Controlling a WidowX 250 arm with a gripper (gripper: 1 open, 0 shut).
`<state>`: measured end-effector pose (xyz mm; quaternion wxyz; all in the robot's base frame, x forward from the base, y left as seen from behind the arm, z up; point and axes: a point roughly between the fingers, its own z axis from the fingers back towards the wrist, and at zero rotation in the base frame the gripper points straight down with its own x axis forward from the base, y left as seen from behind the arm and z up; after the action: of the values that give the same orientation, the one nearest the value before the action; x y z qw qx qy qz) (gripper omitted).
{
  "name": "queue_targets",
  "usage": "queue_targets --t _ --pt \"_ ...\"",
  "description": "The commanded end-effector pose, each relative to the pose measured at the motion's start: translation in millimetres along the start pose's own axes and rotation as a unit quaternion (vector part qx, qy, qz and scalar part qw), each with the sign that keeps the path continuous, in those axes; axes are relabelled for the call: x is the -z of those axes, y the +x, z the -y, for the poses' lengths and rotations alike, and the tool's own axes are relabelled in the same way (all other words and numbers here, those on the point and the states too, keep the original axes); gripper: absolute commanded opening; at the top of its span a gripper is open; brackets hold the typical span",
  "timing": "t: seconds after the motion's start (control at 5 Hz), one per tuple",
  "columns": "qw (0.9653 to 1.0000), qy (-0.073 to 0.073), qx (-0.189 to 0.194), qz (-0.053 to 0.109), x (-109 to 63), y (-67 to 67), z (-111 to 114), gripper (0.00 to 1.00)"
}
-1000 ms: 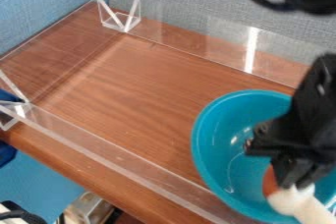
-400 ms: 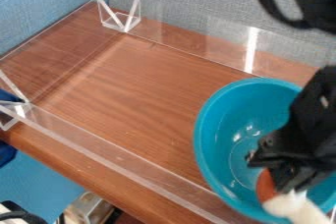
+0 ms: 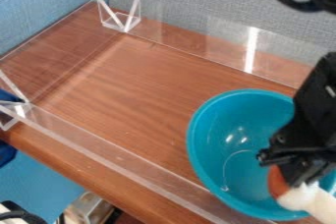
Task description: Put the mushroom in the blue bowl
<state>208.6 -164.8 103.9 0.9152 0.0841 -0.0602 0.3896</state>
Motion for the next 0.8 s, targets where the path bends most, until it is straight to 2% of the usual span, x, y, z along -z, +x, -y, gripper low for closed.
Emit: queue_targets --t 0.0,0.2,0.4,0.6 --pt "0.9996 -0.017 0.024 -0.001 7.8 -9.1 5 0.0" --pt "0.9997 -0.023 0.01 0.007 -1.6 -2.3 0 0.0" --pt "0.9996 -0.024 0.01 0.008 4.0 -2.9 2 0.0" --pt "0.9994 -0.027 0.017 0.012 5.1 2.0 -2 0.0"
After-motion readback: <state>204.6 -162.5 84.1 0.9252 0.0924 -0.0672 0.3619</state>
